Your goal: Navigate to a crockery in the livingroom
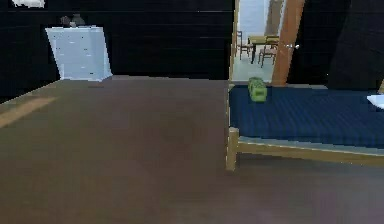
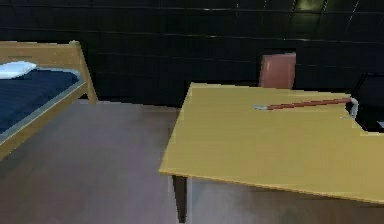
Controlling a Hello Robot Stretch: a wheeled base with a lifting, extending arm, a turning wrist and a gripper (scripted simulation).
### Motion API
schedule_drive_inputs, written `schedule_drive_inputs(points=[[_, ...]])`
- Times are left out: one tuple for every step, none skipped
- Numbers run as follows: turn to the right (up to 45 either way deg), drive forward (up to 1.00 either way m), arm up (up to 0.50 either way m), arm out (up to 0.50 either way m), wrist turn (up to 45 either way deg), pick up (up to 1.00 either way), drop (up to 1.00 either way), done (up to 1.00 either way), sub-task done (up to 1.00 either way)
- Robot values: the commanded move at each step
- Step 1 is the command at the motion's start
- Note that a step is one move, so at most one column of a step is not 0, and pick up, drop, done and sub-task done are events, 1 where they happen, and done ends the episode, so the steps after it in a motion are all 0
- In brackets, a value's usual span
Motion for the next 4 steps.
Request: schedule_drive_inputs(points=[[0.0, 1.00, 0.00, 0.00, 0.0, 0.00, 0.00, 0.00, 0.00], [0.0, 0.45, 0.00, 0.00, 0.0, 0.00, 0.00, 0.00, 0.00], [-45.0, 0.00, 0.00, 0.00, 0.0, 0.00, 0.00, 0.00, 0.00], [-42.0, 0.00, 0.00, 0.00, 0.0, 0.00, 0.00, 0.00, 0.00]])
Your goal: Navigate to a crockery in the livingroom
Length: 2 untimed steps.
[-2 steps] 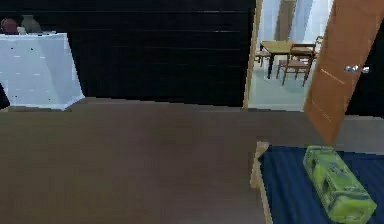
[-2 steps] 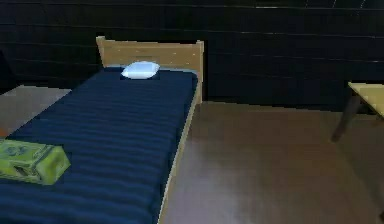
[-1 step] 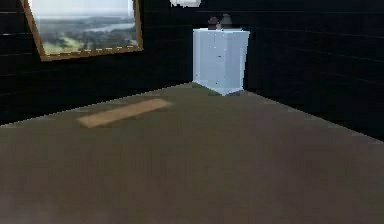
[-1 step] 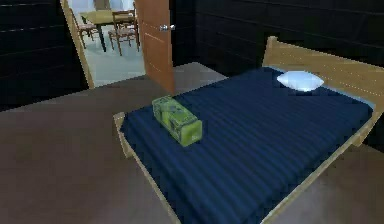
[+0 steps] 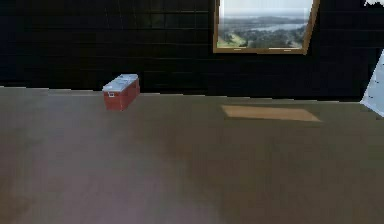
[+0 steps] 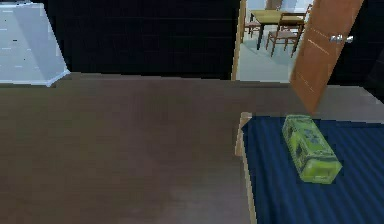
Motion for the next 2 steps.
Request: schedule_drive_inputs(points=[[0.0, 0.25, 0.00, 0.00, 0.0, 0.00, 0.00, 0.00, 0.00], [45.0, 0.00, 0.00, 0.00, 0.0, 0.00, 0.00, 0.00, 0.00]])
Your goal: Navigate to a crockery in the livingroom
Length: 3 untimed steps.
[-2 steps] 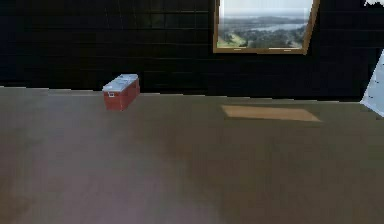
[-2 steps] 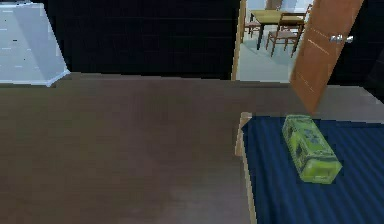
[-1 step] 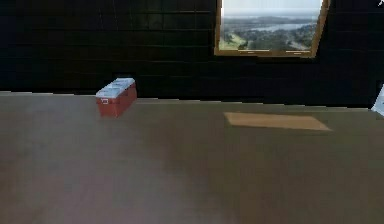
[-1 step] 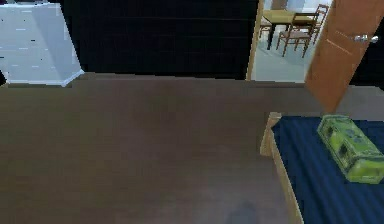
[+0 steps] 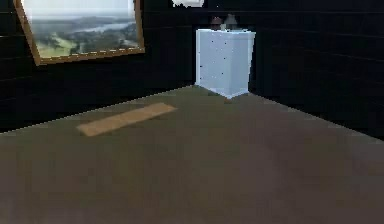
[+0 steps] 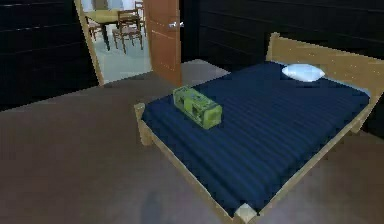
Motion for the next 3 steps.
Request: schedule_drive_inputs(points=[[45.0, 0.00, 0.00, 0.00, 0.0, 0.00, 0.00, 0.00, 0.00], [6.0, 0.00, 0.00, 0.00, 0.0, 0.00, 0.00, 0.00, 0.00], [0.0, 1.00, 0.00, 0.00, 0.0, 0.00, 0.00, 0.00, 0.00]])
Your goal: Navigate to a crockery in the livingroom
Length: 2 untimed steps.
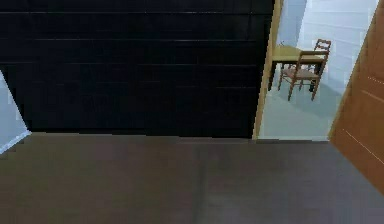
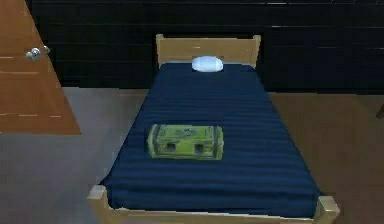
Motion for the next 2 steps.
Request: schedule_drive_inputs(points=[[6.0, 0.00, 0.00, 0.00, 0.0, 0.00, 0.00, 0.00, 0.00], [0.0, 0.55, 0.00, 0.00, 0.0, 0.00, 0.00, 0.00, 0.00]])
